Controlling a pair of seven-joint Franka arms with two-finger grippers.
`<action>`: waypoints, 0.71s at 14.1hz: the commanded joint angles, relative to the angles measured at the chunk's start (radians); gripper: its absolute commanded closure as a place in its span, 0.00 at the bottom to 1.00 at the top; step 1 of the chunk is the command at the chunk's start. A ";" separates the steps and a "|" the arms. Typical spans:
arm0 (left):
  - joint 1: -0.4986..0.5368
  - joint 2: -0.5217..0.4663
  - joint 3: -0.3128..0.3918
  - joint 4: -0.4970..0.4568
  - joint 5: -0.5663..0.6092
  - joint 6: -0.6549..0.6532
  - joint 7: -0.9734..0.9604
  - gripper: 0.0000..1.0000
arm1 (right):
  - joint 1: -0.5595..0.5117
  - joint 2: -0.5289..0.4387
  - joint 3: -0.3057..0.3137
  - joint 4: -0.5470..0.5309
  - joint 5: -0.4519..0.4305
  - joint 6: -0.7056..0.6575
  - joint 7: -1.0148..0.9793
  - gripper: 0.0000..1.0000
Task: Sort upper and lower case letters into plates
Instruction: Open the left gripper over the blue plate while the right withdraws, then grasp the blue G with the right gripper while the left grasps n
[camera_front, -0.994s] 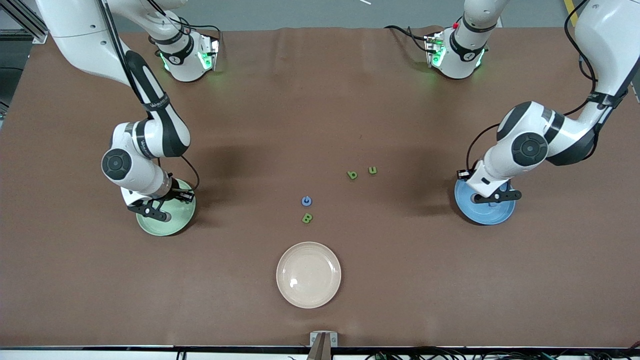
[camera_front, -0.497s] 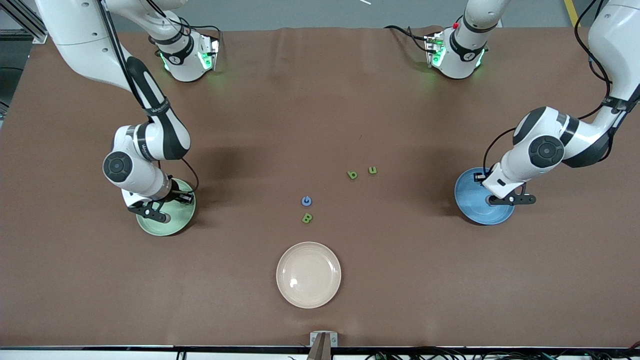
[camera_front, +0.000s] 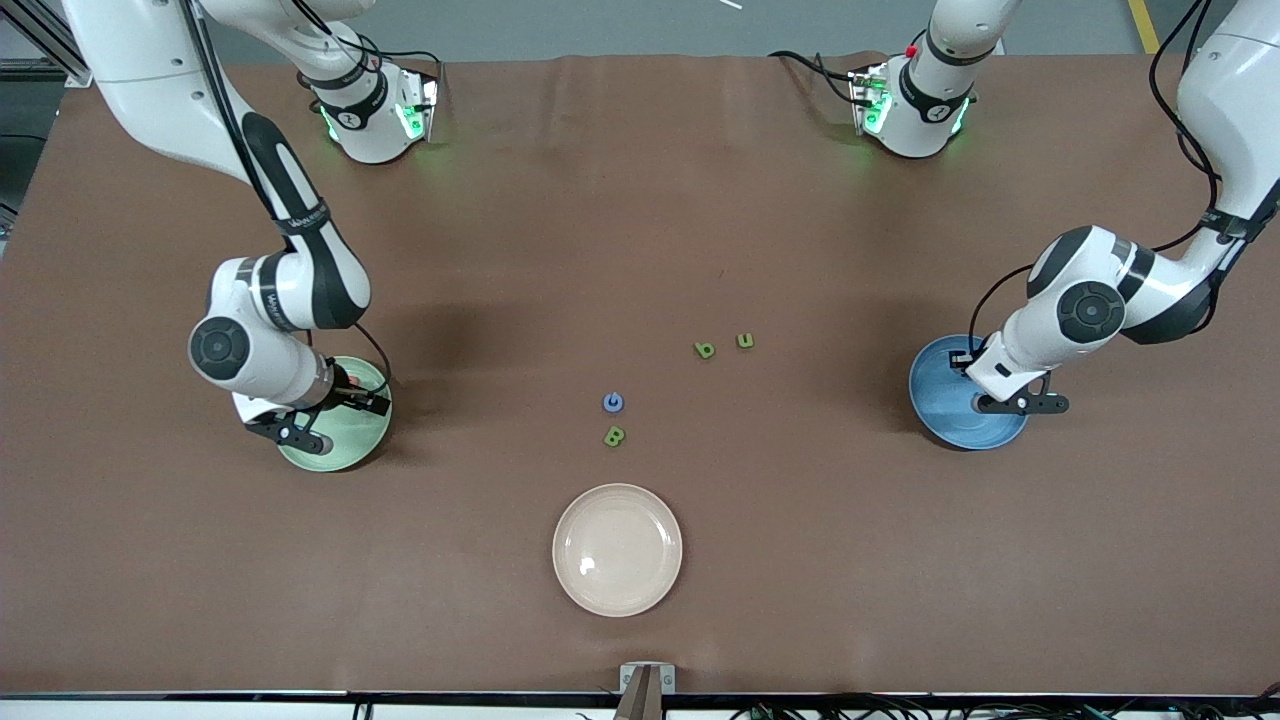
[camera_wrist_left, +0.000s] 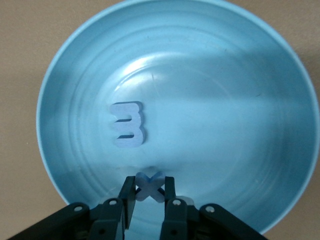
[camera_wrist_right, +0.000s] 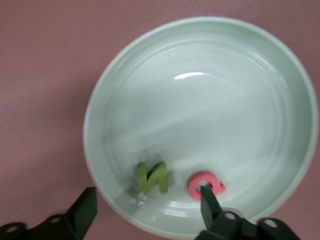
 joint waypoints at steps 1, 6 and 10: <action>0.006 0.012 -0.003 0.002 0.023 0.013 0.008 0.85 | 0.059 -0.016 0.010 0.136 0.013 -0.170 0.150 0.00; 0.006 0.013 0.007 0.002 0.023 0.013 0.010 0.80 | 0.294 0.007 0.008 0.149 0.088 -0.054 0.527 0.00; 0.006 0.006 0.004 0.005 0.023 0.013 0.010 0.23 | 0.425 0.110 0.007 0.171 0.088 0.100 0.761 0.00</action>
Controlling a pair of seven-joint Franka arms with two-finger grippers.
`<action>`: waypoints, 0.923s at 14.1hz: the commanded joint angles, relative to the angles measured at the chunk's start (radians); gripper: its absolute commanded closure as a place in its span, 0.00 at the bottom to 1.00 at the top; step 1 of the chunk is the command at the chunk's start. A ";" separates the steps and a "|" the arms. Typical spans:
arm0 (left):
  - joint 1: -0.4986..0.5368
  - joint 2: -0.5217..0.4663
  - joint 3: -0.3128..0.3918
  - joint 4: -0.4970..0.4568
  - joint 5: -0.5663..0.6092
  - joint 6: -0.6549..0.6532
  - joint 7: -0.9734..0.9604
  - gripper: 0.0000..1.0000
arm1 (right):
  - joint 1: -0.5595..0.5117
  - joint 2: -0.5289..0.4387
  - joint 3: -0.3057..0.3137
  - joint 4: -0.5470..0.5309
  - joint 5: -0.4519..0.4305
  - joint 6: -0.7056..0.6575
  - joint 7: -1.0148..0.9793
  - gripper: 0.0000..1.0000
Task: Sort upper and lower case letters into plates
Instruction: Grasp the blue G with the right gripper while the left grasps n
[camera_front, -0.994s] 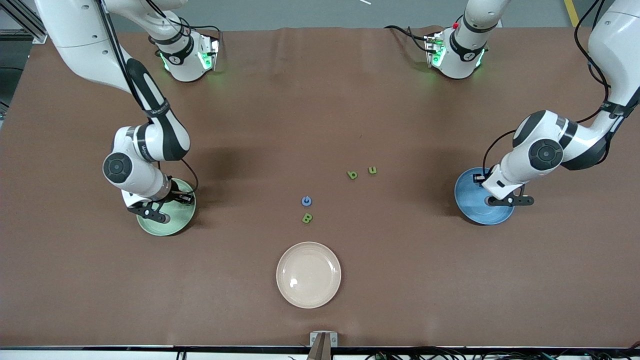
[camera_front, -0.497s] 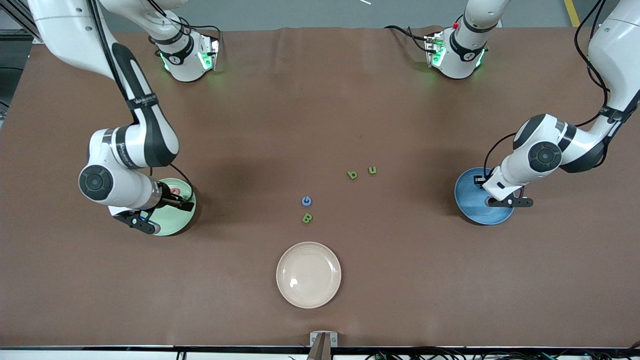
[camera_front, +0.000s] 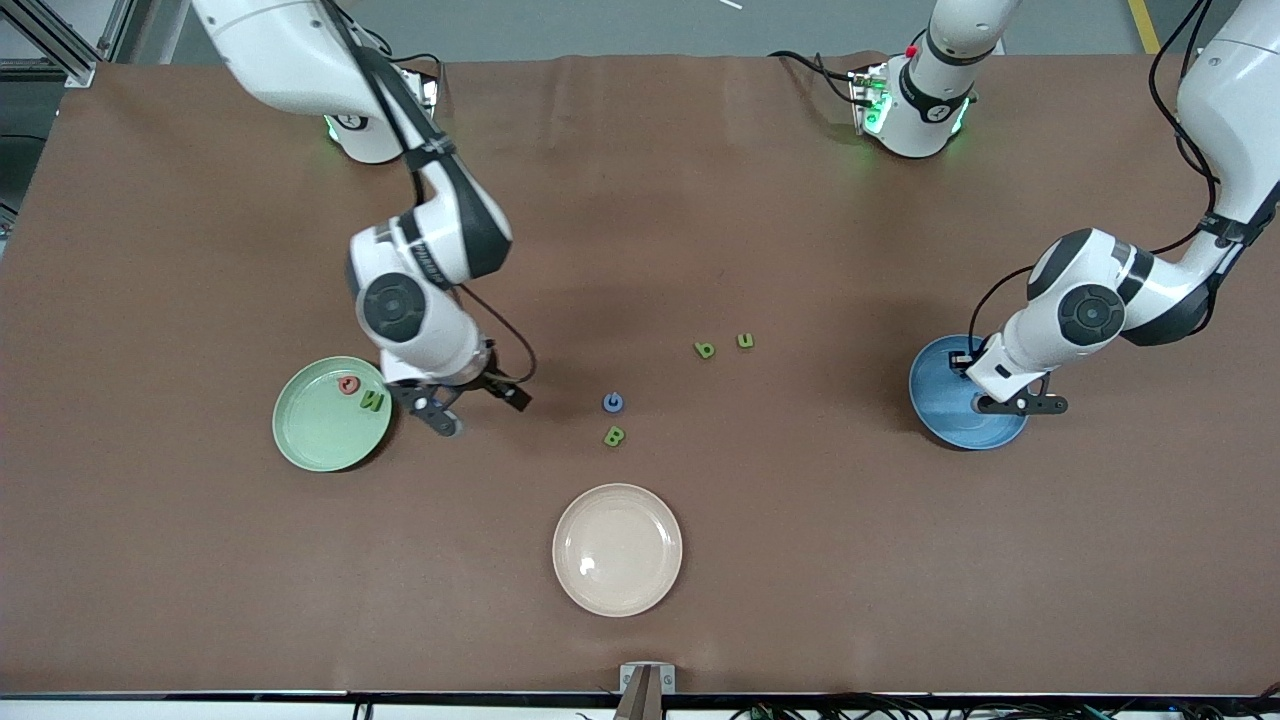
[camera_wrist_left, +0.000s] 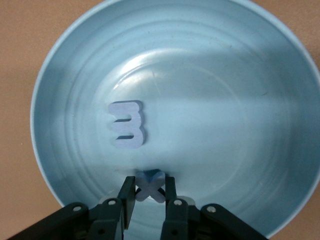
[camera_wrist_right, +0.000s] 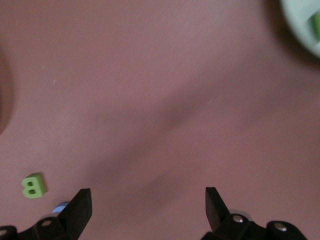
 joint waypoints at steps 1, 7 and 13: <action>0.004 -0.003 -0.013 0.006 0.020 0.008 0.007 0.08 | 0.063 0.098 -0.012 0.066 0.005 0.053 0.153 0.00; -0.014 -0.004 -0.205 0.012 -0.067 -0.045 -0.063 0.01 | 0.151 0.218 -0.015 0.208 -0.002 0.053 0.421 0.00; -0.305 0.008 -0.210 0.054 -0.070 -0.047 -0.403 0.01 | 0.197 0.334 -0.023 0.344 -0.046 0.043 0.577 0.03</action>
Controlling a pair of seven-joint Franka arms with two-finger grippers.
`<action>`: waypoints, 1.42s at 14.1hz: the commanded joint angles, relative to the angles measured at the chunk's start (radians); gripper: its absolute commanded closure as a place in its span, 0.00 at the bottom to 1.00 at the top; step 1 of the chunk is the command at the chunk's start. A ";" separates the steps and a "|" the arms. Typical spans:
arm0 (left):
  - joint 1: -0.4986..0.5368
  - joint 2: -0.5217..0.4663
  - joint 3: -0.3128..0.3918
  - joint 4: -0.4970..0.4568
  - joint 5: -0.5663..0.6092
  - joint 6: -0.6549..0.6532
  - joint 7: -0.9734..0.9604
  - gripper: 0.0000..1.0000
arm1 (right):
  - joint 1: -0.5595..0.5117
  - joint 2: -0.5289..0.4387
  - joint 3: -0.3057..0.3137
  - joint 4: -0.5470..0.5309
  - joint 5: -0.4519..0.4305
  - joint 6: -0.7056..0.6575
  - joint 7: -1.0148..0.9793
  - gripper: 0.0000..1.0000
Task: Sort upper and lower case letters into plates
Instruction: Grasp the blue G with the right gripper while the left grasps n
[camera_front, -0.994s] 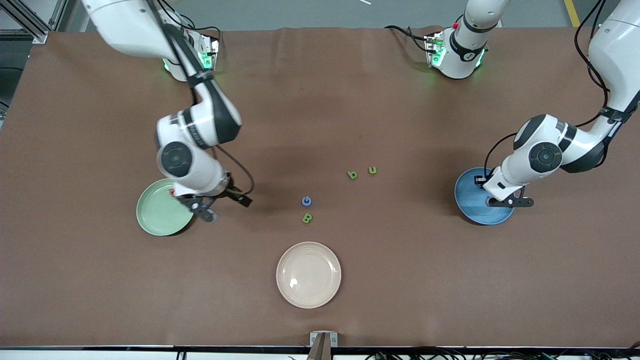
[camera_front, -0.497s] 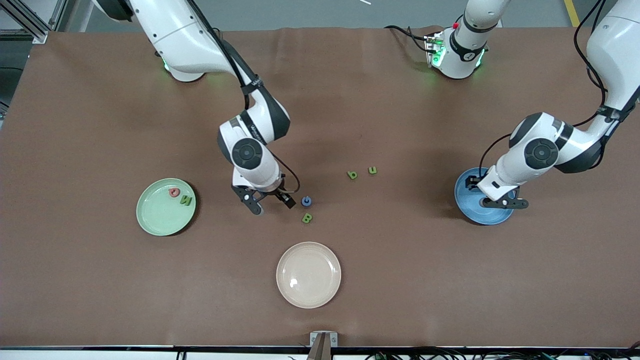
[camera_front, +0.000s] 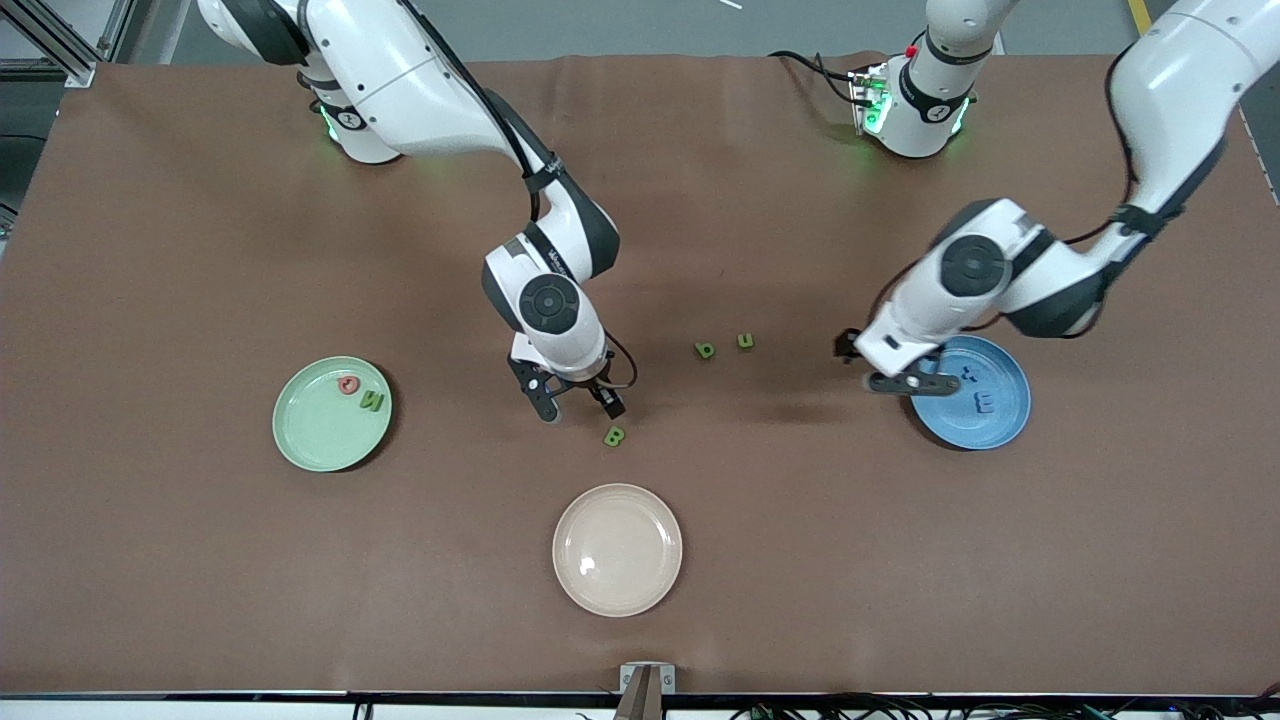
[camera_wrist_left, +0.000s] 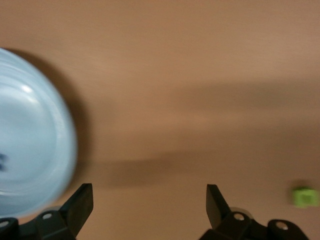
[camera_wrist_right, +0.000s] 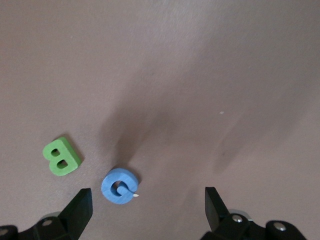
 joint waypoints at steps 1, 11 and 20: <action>-0.133 0.019 0.020 0.052 -0.020 -0.016 -0.109 0.01 | 0.016 0.085 -0.014 0.109 -0.058 -0.021 0.082 0.03; -0.446 0.057 0.214 0.087 -0.037 0.137 -0.287 0.01 | 0.036 0.110 -0.012 0.129 -0.100 -0.029 0.092 0.24; -0.511 0.095 0.281 0.089 -0.029 0.168 -0.312 0.27 | -0.031 0.072 -0.012 0.122 -0.106 -0.104 0.006 1.00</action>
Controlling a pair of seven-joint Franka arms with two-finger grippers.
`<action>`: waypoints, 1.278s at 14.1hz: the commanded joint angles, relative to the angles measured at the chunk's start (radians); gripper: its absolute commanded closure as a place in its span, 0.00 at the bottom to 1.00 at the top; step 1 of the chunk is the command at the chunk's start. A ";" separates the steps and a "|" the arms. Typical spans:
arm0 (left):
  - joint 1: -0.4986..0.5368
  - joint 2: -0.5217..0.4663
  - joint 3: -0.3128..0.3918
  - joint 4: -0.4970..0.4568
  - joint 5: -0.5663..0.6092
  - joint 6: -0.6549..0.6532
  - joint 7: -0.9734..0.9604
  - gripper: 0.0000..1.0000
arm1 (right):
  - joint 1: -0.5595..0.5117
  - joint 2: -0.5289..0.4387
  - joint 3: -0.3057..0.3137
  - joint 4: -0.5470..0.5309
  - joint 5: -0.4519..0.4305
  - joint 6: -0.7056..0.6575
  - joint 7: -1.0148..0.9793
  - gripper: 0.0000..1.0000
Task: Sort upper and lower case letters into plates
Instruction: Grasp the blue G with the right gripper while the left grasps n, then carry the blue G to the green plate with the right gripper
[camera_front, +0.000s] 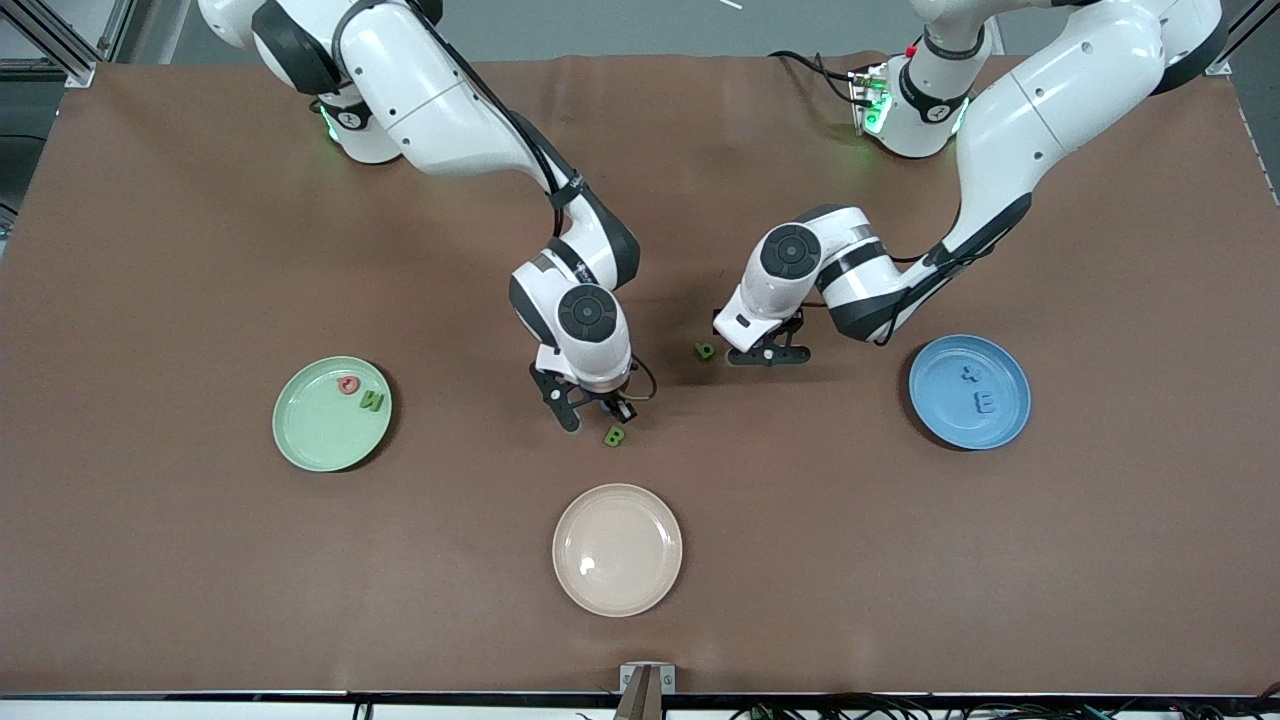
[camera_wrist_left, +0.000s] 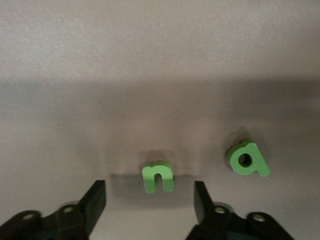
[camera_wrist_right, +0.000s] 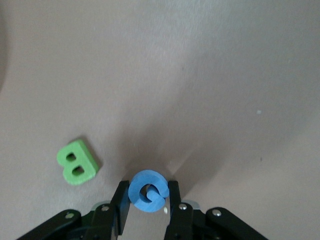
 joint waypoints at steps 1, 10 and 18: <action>-0.031 -0.007 0.028 0.006 -0.002 0.029 -0.036 0.28 | -0.076 -0.054 0.004 -0.021 -0.018 -0.081 -0.117 1.00; -0.074 -0.007 0.068 0.026 0.001 0.032 -0.072 0.54 | -0.419 -0.444 0.007 -0.438 -0.015 -0.128 -0.807 1.00; -0.073 -0.011 0.068 0.042 0.010 0.032 -0.069 0.84 | -0.704 -0.479 0.007 -0.617 -0.013 0.059 -1.324 0.99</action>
